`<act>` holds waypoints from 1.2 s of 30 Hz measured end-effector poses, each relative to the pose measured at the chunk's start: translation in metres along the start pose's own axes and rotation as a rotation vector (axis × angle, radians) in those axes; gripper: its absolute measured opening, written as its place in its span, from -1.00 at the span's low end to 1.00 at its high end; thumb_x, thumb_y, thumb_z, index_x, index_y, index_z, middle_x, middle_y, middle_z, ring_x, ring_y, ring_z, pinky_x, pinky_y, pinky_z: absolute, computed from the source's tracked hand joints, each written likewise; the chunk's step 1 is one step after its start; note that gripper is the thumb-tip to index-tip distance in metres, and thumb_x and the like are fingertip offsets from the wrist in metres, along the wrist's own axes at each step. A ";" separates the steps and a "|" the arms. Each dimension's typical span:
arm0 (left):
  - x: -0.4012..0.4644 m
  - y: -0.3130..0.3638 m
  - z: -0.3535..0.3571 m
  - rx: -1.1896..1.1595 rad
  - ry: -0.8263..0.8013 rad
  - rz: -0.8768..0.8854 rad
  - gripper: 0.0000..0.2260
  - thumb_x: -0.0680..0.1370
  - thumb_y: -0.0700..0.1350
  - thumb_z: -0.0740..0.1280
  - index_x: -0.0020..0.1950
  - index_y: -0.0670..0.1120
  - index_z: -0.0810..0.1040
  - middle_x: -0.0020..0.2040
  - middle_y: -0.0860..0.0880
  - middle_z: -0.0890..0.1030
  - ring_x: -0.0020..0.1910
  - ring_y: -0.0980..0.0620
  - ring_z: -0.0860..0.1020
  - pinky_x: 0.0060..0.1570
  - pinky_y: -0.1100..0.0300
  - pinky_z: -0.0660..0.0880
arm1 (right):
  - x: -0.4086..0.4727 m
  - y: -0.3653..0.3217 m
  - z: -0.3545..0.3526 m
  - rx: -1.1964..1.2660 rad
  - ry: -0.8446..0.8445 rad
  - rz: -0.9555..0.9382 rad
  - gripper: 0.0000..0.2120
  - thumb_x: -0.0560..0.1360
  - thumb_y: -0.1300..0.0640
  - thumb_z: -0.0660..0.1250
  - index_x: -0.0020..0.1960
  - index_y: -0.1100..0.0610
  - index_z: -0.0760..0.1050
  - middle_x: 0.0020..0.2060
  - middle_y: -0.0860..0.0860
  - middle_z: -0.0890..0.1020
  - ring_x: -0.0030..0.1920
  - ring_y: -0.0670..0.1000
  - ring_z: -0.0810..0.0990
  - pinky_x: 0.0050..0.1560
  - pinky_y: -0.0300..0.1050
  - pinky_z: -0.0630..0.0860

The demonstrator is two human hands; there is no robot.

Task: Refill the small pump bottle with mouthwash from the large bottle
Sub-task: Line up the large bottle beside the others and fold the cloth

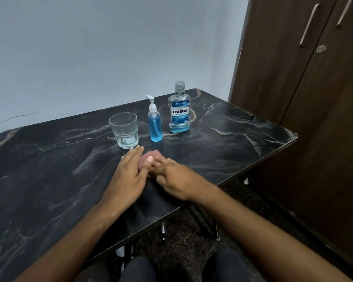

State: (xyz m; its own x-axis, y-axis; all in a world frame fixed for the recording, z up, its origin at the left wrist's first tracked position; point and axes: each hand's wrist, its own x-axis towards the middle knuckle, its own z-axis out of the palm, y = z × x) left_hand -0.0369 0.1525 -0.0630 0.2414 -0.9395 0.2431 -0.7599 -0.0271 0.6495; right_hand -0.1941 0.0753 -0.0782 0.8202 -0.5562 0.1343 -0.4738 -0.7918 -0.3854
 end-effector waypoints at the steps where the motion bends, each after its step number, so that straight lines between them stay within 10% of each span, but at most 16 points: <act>1: -0.001 -0.001 -0.001 0.009 0.001 -0.004 -0.47 0.68 0.09 0.17 0.61 -0.11 0.28 0.62 -0.04 0.29 0.62 0.06 0.19 0.56 0.21 0.05 | -0.002 0.017 -0.011 -0.027 0.014 0.077 -0.50 0.63 0.22 0.13 0.56 0.07 0.31 0.59 0.04 0.25 0.63 0.08 0.07 0.59 0.06 0.03; 7: -0.004 -0.001 0.001 -0.024 -0.048 -0.037 -0.45 0.68 0.13 0.16 0.62 -0.06 0.25 0.62 0.01 0.27 0.61 0.09 0.18 0.58 0.15 0.11 | -0.005 0.079 -0.047 -0.125 0.198 0.545 -0.56 0.66 0.15 0.04 0.48 0.28 0.35 0.50 0.21 0.37 0.51 0.18 0.28 0.53 0.06 0.17; 15: 0.014 0.019 0.025 -0.022 -0.086 0.013 -0.48 0.70 0.07 0.12 0.63 -0.09 0.23 0.64 -0.03 0.24 0.63 0.10 0.12 0.47 0.32 -0.01 | -0.033 -0.004 -0.001 -0.037 0.104 0.044 -0.39 0.55 0.26 0.16 0.59 0.19 0.21 0.59 0.11 0.24 0.62 0.05 0.07 0.61 -0.10 -0.08; 25: 0.003 0.015 0.020 -0.017 -0.118 -0.037 -0.39 0.66 0.22 0.07 0.65 -0.04 0.17 0.65 0.02 0.21 0.63 0.08 0.14 0.58 0.11 0.07 | -0.013 0.104 -0.059 -0.091 0.218 0.651 -0.50 0.61 0.19 0.09 0.54 0.26 0.27 0.55 0.18 0.30 0.55 0.14 0.22 0.56 0.02 0.07; 30: 0.009 0.017 0.020 -0.048 -0.045 -0.027 -0.37 0.64 0.21 0.09 0.62 -0.11 0.25 0.60 -0.07 0.31 0.59 0.01 0.24 0.55 0.13 0.13 | 0.005 0.004 -0.005 0.092 0.122 0.269 -0.51 0.53 0.18 0.14 0.44 0.23 0.40 0.40 0.23 0.46 0.41 0.20 0.39 0.50 0.05 0.26; 36: 0.008 0.013 0.017 -0.034 -0.045 0.022 -0.42 0.64 0.19 0.12 0.57 -0.11 0.35 0.55 -0.06 0.39 0.53 0.02 0.33 0.48 0.20 0.20 | -0.022 0.008 -0.007 0.080 0.055 0.095 -0.42 0.55 0.32 0.19 0.56 0.13 0.30 0.59 0.05 0.26 0.62 0.02 0.09 0.55 -0.18 -0.07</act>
State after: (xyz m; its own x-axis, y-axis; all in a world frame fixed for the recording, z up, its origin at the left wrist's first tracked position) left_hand -0.0549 0.1387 -0.0646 0.1974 -0.9540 0.2256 -0.7432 0.0044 0.6690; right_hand -0.2181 0.0799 -0.0782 0.7529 -0.6425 0.1426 -0.5197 -0.7133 -0.4703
